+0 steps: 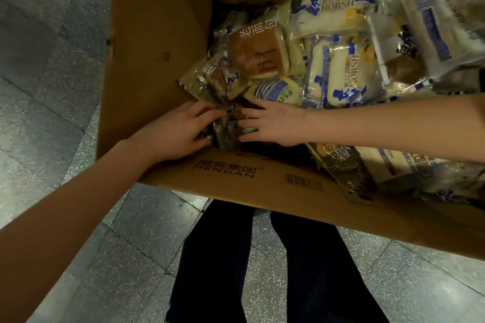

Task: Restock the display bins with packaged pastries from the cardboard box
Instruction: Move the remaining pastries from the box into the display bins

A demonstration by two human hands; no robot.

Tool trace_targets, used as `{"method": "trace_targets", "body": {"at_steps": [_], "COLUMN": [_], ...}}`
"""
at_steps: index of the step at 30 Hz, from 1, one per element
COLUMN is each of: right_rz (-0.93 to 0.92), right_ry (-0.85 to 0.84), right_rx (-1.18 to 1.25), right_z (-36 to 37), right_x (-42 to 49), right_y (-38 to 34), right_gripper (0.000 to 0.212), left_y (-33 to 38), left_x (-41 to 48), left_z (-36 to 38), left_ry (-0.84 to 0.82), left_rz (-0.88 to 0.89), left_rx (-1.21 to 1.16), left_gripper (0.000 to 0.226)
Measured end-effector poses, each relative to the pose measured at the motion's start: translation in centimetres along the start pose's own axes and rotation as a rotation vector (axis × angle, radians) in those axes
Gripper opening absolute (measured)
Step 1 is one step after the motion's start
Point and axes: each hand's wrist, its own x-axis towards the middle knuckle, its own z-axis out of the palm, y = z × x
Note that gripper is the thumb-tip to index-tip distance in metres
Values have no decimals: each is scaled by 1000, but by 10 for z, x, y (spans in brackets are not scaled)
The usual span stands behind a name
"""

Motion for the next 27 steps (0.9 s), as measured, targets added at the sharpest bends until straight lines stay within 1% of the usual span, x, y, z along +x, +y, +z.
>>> {"method": "trace_targets", "body": {"at_steps": [3, 6, 9, 12, 14, 18, 21, 23, 25, 27], "right_rz": [-12, -24, -8, 49, 86, 146, 217, 273, 316, 353], "right_ry": [30, 71, 88, 97, 114, 189, 242, 304, 366, 316], "right_rx": [-53, 6, 190, 388, 517, 718, 833, 832, 755, 725], "right_z": [4, 2, -9, -20, -25, -31, -34, -35, -32, -28], "right_x": [10, 13, 8, -1, -9, -32, -49, -58, -61, -61], "right_y": [2, 9, 21, 30, 34, 36, 33, 31, 34, 38], "right_gripper": [72, 69, 72, 79, 80, 71, 63, 56, 51, 53], "left_y": [-3, -9, -14, -15, -15, -14, -15, -14, -13, -11], "left_x": [1, 3, 3, 3, 4, 4, 2, 2, 5, 9], "left_z": [1, -2, -7, -11, -12, -13, -17, -19, -20, -19], "left_ry": [31, 56, 100, 146, 151, 133, 162, 184, 180, 171], "left_rz": [30, 25, -15, -45, -60, -49, -107, -134, -127, -124], "left_rx": [39, 14, -78, -158, -190, -215, -335, -420, -429, -422], "left_gripper": [72, 72, 72, 71, 70, 66, 62, 60, 59, 59]}}
